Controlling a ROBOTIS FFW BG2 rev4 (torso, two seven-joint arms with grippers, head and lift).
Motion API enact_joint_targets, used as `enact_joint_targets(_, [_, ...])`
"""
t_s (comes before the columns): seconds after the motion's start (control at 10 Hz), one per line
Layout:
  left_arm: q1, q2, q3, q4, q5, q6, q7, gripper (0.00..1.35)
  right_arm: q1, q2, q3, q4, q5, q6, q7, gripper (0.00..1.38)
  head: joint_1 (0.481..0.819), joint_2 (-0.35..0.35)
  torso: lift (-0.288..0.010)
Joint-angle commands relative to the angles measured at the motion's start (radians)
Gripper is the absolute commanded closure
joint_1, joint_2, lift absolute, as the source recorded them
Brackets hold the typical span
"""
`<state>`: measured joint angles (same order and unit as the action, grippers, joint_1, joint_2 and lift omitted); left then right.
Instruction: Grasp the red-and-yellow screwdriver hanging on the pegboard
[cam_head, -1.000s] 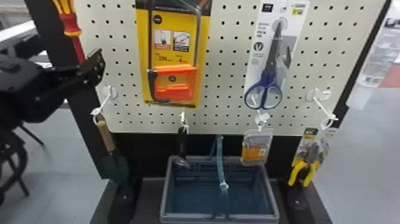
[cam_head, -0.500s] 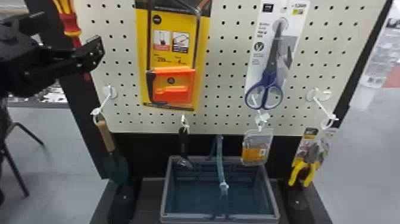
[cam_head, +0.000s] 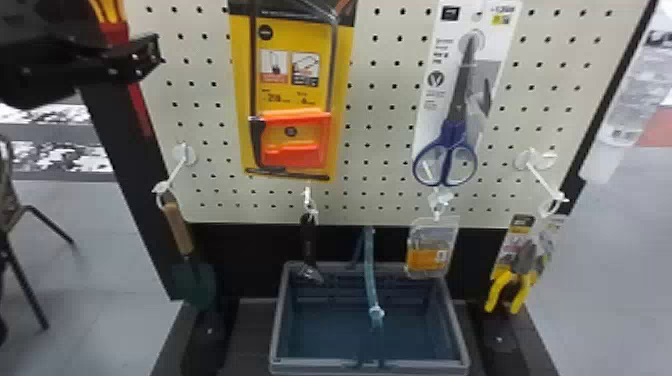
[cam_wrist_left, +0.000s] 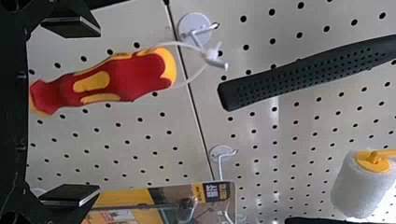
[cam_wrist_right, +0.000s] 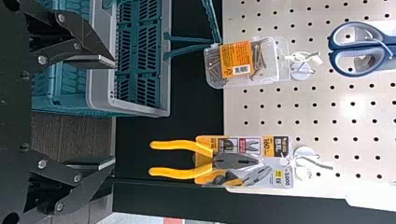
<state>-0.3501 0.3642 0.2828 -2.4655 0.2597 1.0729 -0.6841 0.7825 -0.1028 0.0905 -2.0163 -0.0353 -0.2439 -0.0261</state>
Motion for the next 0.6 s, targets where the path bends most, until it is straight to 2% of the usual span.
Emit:
enact_joint_targets(0.0, [-0.062,0.035,-0.005,0.059,-0.033,0.013,-0.038,0.13,-0.002,0.0,0.0,0.0,0.0,0.0,0.0,0.53,0.549,0.0,-0.1])
enact_joint_targets(0.2, [-0.133,0.082,-0.013,0.216,-0.011,0.025,-0.166,0.13,-0.002,0.0,0.0,-0.003,0.0,0.0,0.002,0.53,0.549,0.0,-0.1])
enact_joint_targets(0.5, [-0.24,0.151,-0.076,0.358,-0.036,0.019,-0.351,0.13,-0.002,0.0,0.0,-0.003,0.0,0.0,0.002,0.53,0.549,0.0,-0.1])
